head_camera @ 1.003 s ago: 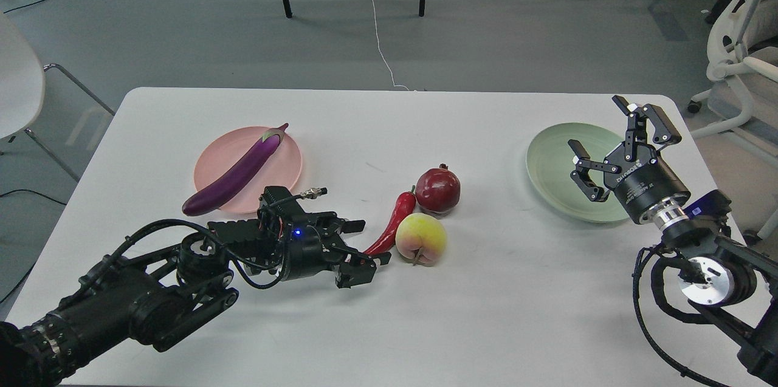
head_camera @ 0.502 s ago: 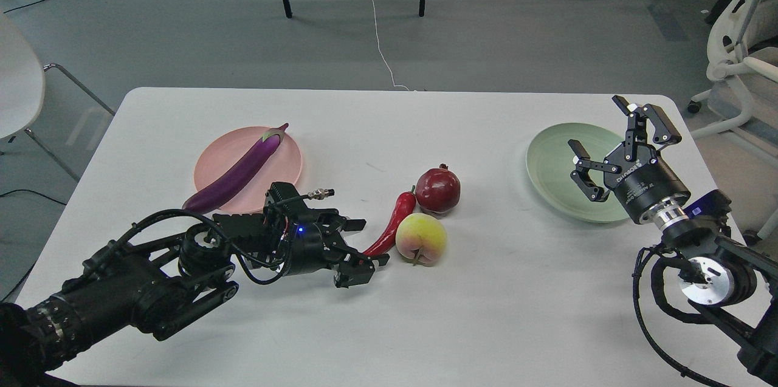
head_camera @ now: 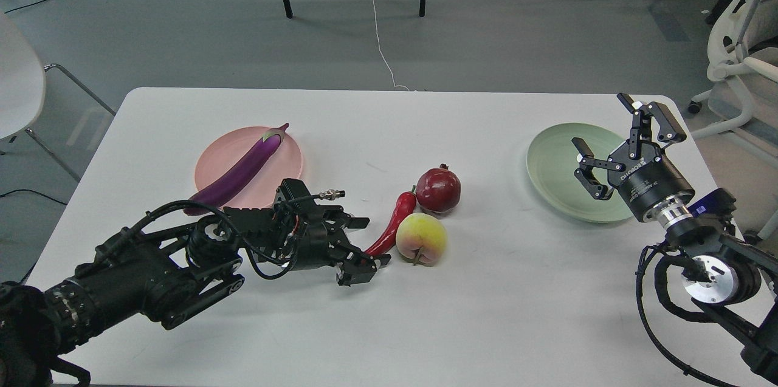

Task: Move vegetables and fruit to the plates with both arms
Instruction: 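Reach the left gripper to the red chili pepper and grasp it, then carry the chili with the left gripper and place it on the pink plate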

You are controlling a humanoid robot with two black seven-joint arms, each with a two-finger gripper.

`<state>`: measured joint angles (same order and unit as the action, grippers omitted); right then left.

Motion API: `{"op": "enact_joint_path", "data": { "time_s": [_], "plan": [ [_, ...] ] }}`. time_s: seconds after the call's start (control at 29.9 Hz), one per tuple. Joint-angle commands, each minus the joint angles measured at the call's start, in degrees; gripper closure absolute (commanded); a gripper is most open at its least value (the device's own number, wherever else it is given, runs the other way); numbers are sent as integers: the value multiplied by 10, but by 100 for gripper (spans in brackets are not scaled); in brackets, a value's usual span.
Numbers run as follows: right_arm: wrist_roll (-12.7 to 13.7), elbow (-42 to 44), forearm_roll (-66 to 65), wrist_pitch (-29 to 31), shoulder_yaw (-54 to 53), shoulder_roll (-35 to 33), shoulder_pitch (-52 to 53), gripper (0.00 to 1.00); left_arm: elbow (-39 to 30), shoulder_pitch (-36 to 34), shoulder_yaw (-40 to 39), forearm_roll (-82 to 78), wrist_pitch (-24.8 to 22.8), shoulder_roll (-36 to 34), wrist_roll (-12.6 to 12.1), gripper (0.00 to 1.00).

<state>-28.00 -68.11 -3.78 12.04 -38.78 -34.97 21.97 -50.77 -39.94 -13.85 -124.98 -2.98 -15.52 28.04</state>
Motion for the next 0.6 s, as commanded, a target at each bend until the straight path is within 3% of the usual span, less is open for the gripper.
{"op": "enact_joint_path", "data": {
  "time_s": [0.0,0.07,0.13,0.17,0.57],
  "plan": [
    [0,0,0,0,0,0,0,1,10,0,4,0,-1,1,0,36],
    [0,1,0,0,0,0,0,1,10,-1,4,0,-1,0,0,52],
    [0,1,0,0,0,0,0,1,11,-3,4,0,-1,0,0,74],
    [0,1,0,0,-1,0,-1,1,10,-5,4,0,-1,0,0,78],
    [0,0,0,0,-8,0,-4,1,10,-10,3,0,-1,-2,0,90]
  ]
}}
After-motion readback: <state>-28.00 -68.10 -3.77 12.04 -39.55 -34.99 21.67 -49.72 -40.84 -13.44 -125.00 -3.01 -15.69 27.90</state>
